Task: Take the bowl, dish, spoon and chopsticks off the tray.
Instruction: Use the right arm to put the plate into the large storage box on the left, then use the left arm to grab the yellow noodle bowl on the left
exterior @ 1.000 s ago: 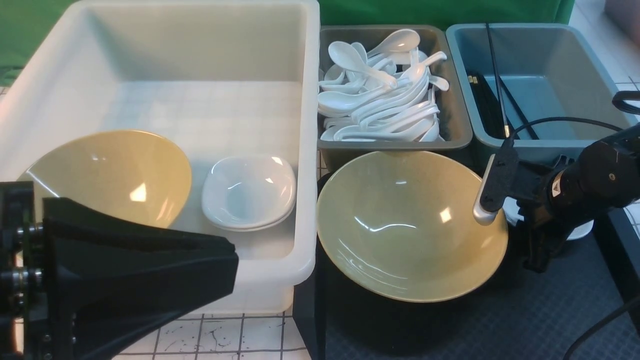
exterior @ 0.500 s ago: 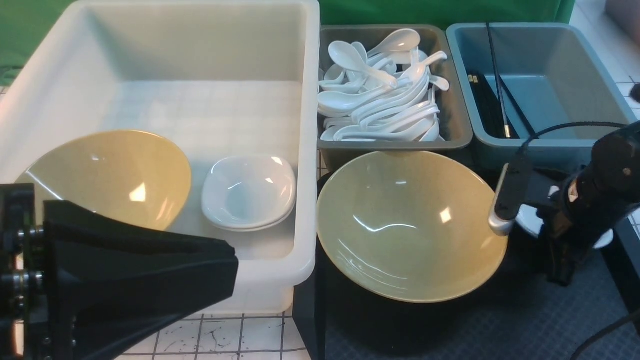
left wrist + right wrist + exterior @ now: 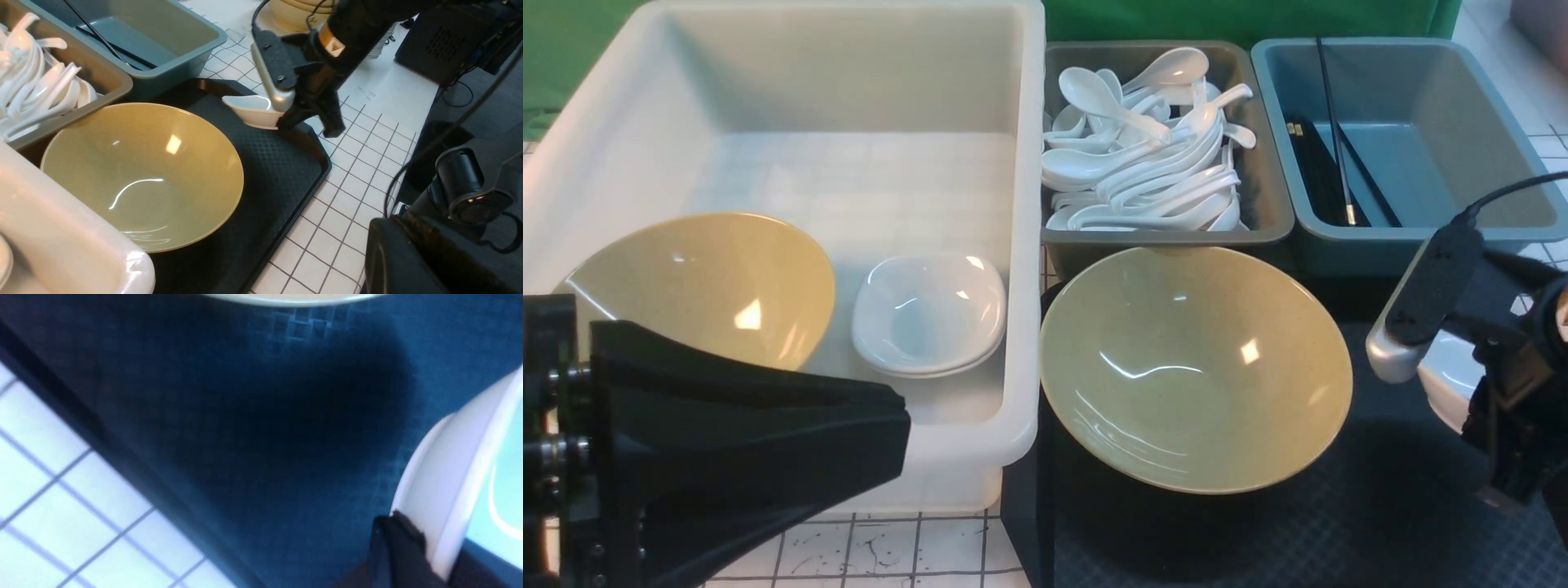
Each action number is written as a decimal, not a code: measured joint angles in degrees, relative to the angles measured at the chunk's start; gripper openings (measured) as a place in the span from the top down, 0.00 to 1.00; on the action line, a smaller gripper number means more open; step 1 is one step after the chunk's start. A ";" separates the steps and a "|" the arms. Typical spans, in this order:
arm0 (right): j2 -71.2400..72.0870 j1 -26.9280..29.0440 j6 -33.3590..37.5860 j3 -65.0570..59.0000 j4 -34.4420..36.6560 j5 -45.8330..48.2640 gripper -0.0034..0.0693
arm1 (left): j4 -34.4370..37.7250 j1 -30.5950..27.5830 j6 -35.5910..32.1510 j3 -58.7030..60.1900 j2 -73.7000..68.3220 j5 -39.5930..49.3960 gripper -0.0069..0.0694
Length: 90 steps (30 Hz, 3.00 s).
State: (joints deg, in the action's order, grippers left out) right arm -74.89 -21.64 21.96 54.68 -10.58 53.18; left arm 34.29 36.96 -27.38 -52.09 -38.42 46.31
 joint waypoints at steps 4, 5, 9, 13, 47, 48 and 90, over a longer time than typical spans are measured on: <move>0.93 -6.47 -0.92 7.77 0.06 4.77 0.88 | -6.44 0.00 3.64 0.00 0.00 -0.99 0.91; 0.75 -8.53 -0.94 10.66 0.20 5.19 0.88 | -8.49 0.00 5.59 0.00 0.00 -1.38 0.91; -2.95 -16.49 -0.66 24.86 0.58 5.49 0.88 | -20.57 0.00 16.42 0.00 0.00 -2.20 0.91; -11.26 -22.32 3.70 40.73 2.52 5.83 0.88 | -30.94 0.00 27.38 0.00 0.06 -1.34 0.91; -60.52 -26.33 20.03 79.50 3.45 6.12 0.88 | -47.64 0.00 50.86 0.00 7.34 2.26 0.91; -60.80 -26.34 20.03 79.50 3.38 5.86 0.88 | -47.64 0.00 50.86 0.00 7.34 2.20 0.91; -48.62 -26.15 -4.56 87.34 -0.31 13.84 0.37 | -44.97 0.00 50.44 0.00 7.34 -2.20 0.91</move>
State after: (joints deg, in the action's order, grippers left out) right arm -123.51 -47.79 17.40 142.02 -10.89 67.02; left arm -10.68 36.96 23.06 -52.09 -31.09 44.11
